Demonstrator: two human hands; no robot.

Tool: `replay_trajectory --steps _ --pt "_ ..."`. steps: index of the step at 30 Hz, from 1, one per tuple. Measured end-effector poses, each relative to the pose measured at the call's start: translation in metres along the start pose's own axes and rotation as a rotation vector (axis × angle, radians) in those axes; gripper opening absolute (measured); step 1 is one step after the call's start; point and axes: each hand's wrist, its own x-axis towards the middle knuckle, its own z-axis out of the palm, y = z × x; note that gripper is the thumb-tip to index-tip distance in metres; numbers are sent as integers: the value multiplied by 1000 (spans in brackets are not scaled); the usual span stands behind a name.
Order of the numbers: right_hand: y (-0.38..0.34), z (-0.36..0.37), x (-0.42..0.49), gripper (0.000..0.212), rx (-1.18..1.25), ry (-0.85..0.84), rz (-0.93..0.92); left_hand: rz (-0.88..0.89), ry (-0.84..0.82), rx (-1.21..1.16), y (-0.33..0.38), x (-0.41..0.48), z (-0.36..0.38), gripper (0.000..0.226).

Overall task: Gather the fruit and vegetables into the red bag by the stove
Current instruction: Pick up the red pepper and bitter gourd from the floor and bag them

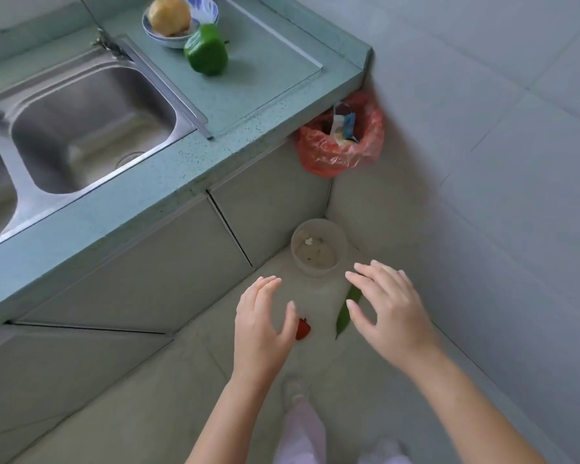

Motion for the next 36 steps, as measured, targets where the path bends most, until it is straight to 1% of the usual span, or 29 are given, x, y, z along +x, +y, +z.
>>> replay_trajectory --steps 6,8,11,12,14,16,18,20,28,32,36 --pt "65 68 25 38 35 -117 -77 -157 9 -30 -48 12 53 50" --pt "95 101 27 37 23 -159 -111 -219 13 -60 -70 8 77 51" --pt "141 158 20 30 -17 -210 -161 -310 27 -106 -112 -4 120 51" --pt "156 177 16 32 -25 -228 -172 -341 33 -111 -128 -9 137 51" --pt "188 215 6 41 -43 -264 -180 -407 35 -125 -160 -18 174 47" --pt "220 251 -5 45 -57 -309 -179 -435 41 -132 -190 -24 211 39" --pt "254 290 -17 45 -31 -364 -169 -459 35 -138 -220 -28 247 33" --pt "288 329 -28 41 0 -421 -160 -489 14 -146 -249 -30 279 34" --pt "400 468 -64 50 1 -639 -129 -512 -49 -141 -366 -34 380 37" --pt "443 519 -71 56 -57 -743 -195 -475 -91 -122 -413 -37 422 38" --pt "466 549 -69 59 -114 -784 -259 -446 -135 -108 -446 -40 456 42"
